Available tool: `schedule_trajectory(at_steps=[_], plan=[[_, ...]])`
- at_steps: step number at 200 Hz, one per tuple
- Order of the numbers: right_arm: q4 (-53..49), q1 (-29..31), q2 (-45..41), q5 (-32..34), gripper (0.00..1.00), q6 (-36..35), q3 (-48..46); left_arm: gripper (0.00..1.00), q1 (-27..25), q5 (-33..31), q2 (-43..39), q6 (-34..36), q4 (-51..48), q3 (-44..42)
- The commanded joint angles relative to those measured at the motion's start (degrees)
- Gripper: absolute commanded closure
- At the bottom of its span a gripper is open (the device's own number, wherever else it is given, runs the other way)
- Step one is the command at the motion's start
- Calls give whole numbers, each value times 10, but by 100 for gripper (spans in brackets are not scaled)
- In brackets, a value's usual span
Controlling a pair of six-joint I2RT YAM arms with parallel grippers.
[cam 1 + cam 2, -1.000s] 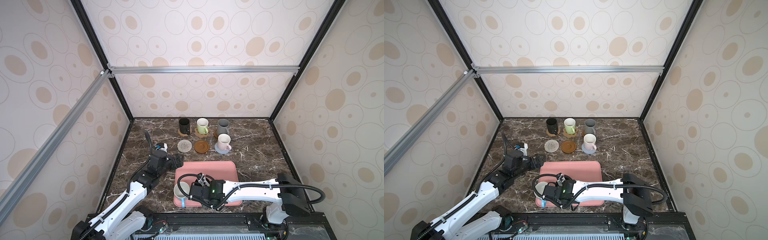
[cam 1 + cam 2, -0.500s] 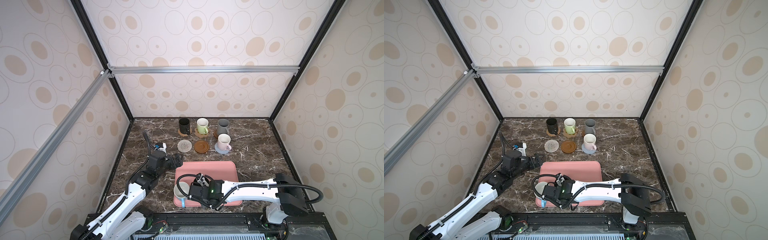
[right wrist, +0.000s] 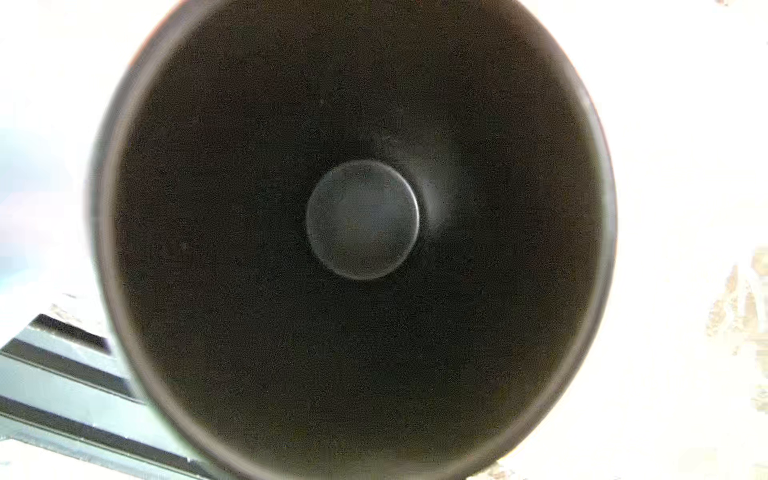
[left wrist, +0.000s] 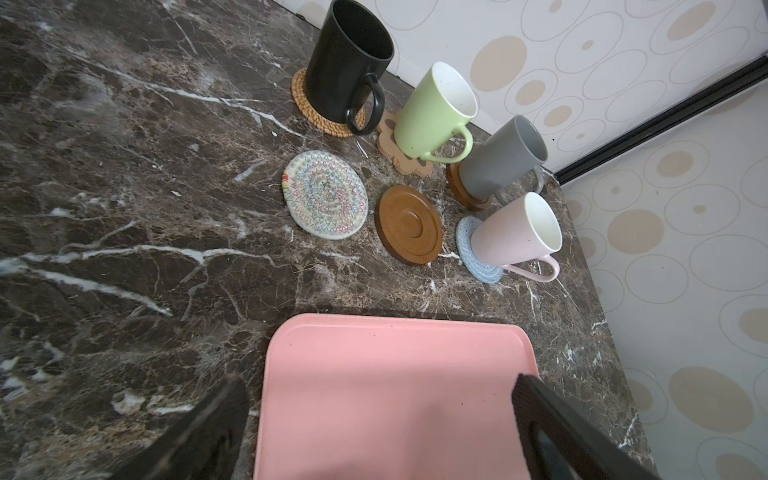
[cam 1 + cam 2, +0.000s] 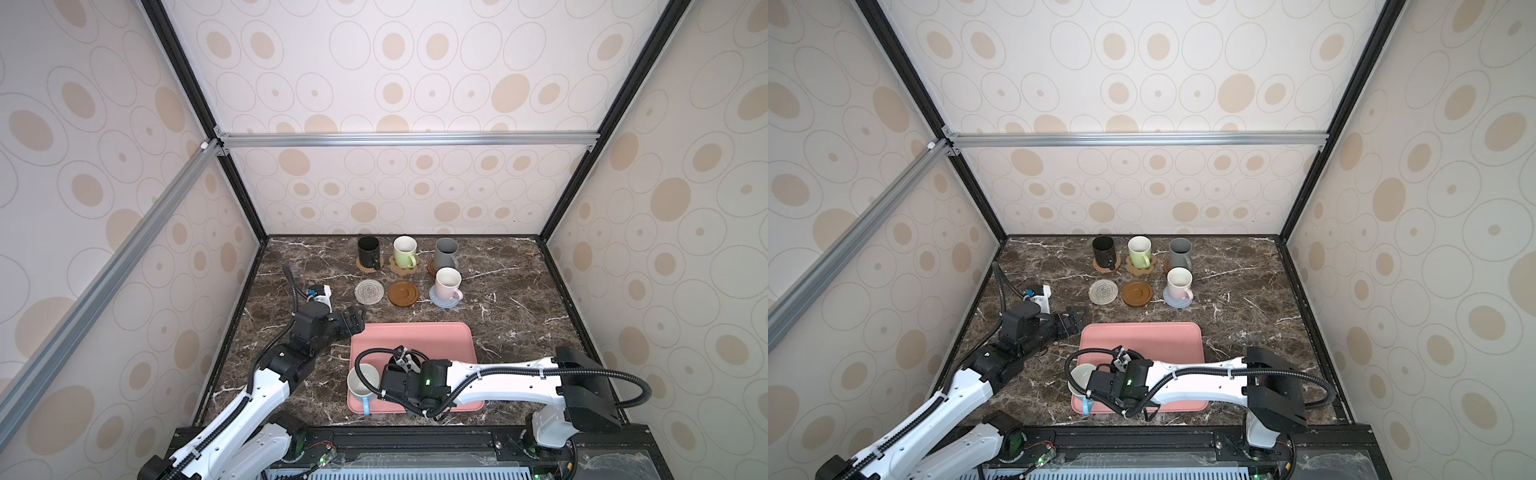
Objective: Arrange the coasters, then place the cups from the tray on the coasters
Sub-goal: 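Lift the black mug off the tray with the right gripper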
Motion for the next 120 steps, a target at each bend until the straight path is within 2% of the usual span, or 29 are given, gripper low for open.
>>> schedule_trajectory(at_steps=[1, 120], plan=[[-8, -4, -32, 37, 87, -1, 2, 0, 6, -9, -8, -6, -8, -1], [-7, -41, -57, 36, 87, -50, 12, 0, 7, -11, -7, -7, -5, -2]])
